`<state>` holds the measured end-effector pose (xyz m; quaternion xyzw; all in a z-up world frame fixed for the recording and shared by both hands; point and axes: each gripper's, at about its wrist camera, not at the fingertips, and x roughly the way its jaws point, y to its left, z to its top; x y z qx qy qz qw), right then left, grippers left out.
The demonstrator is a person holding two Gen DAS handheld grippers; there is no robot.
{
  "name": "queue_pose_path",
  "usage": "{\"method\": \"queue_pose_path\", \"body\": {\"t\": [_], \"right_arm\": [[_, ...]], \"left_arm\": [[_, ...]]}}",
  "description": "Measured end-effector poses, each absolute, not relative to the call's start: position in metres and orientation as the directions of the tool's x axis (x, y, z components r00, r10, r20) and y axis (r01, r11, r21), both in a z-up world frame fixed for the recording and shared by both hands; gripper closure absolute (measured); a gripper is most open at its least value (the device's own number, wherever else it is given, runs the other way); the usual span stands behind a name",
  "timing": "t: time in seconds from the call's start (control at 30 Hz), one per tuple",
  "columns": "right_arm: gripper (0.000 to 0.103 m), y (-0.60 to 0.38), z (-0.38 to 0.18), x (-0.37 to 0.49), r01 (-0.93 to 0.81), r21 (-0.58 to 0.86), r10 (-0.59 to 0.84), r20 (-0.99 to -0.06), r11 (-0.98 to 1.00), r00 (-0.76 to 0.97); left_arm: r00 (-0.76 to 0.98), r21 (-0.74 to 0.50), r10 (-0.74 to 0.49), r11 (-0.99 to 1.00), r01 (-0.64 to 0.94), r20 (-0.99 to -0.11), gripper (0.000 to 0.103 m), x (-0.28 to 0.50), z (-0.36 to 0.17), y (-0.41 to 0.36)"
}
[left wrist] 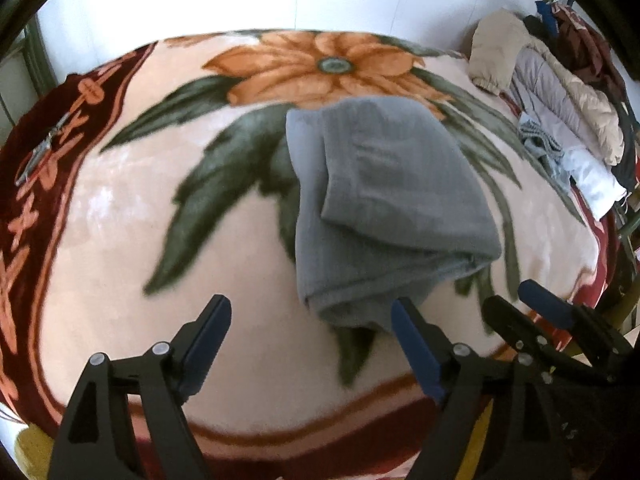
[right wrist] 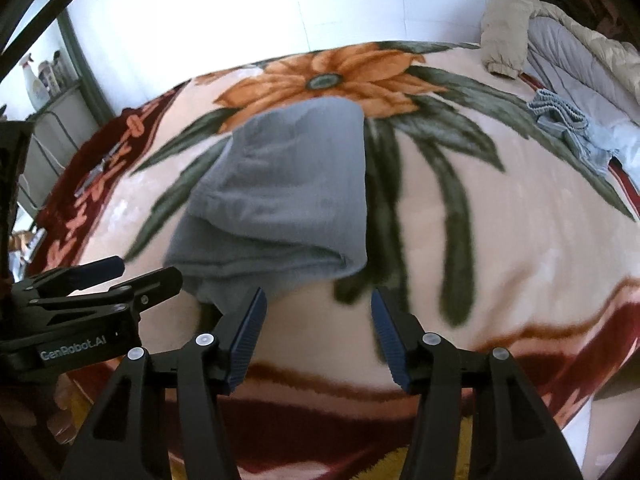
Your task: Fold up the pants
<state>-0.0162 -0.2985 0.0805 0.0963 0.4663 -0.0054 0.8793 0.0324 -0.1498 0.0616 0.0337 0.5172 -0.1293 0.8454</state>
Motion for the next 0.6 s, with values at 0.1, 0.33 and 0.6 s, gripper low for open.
{"method": "queue_pose_path", "body": {"t": [0.1,0.33,0.6], "right_arm": [[0.047,-0.298,0.071,-0.019,0.108,0.153,0.067,-0.826,0.982,0.560],[0.047,-0.303,0.050,-0.022,0.124,0.181,0.088,-0.842,0.976,0.533],[0.047,-0.316,0.046,-0.024,0.174,0.232,0.104,-0.834,0.957,0.541]], "left_arm": [[0.407,-0.072,-0.171,0.966,0.248,-0.897,0.017,0.030,0.053,-0.152],[0.388,-0.055,-0.147,0.970,0.236,-0.910,0.017,0.029,0.040,-0.153],[0.370,-0.054,-0.143,0.969,0.240,-0.918,0.017,0.028,0.033,-0.156]]}}
